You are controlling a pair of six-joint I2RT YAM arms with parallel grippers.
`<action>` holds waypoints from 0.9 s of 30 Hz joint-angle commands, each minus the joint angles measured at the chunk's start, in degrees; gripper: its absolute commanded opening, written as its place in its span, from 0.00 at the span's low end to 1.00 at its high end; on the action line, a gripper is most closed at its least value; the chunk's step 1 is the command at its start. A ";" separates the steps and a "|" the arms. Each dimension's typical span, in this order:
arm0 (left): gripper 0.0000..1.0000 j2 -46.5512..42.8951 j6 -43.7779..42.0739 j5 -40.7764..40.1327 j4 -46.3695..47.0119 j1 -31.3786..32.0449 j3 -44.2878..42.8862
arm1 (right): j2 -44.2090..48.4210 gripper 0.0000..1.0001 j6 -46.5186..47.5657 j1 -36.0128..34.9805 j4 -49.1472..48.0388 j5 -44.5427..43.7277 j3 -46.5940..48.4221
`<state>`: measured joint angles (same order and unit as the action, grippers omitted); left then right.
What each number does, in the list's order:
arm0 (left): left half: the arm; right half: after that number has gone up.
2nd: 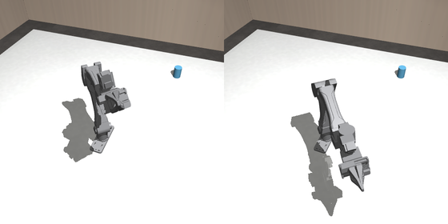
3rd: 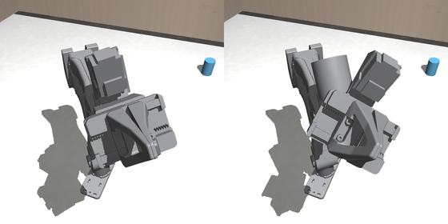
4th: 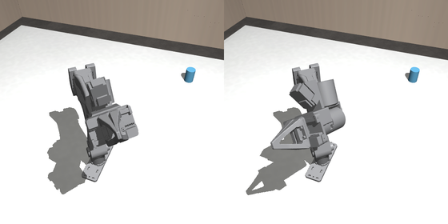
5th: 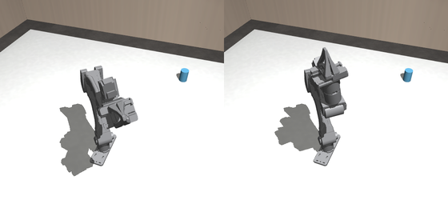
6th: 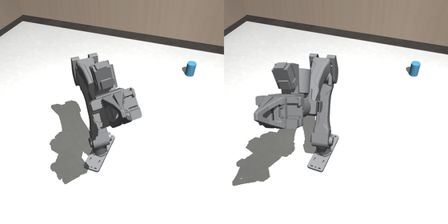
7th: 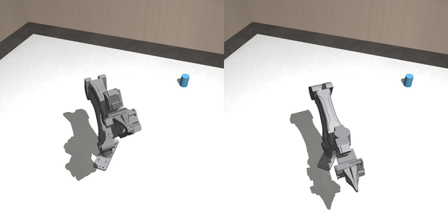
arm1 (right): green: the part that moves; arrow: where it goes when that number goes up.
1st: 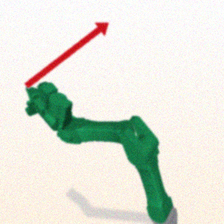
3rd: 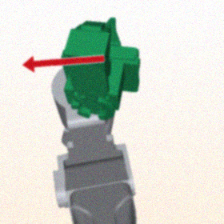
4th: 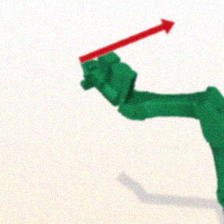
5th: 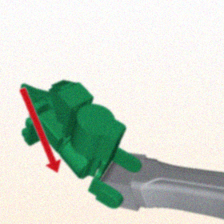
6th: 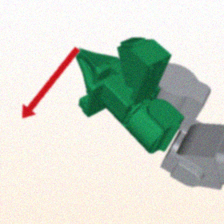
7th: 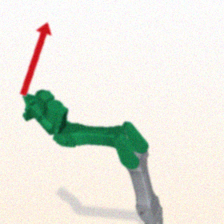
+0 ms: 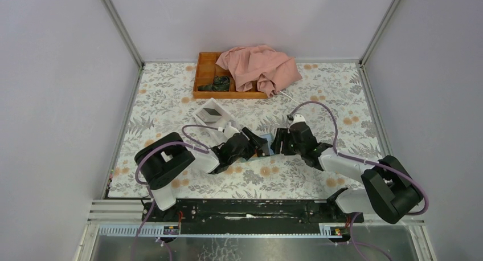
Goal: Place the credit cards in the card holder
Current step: Insert the credit card into the card holder.
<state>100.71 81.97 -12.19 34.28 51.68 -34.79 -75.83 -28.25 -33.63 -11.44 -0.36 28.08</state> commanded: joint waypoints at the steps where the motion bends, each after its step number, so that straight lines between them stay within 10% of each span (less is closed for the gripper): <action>1: 0.68 3.04 2.51 4.17 -2.73 0.53 1.20 | 3.26 0.68 -0.49 -0.41 -4.60 1.90 -1.91; 27: 0.69 8.59 7.59 8.12 3.00 0.46 1.39 | -2.44 0.75 2.97 -11.13 -3.14 -11.29 1.45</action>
<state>106.00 90.11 -6.68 43.40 51.57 -34.79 -77.38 -26.22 -43.29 -14.31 -7.18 26.85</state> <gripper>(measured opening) 0.688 0.746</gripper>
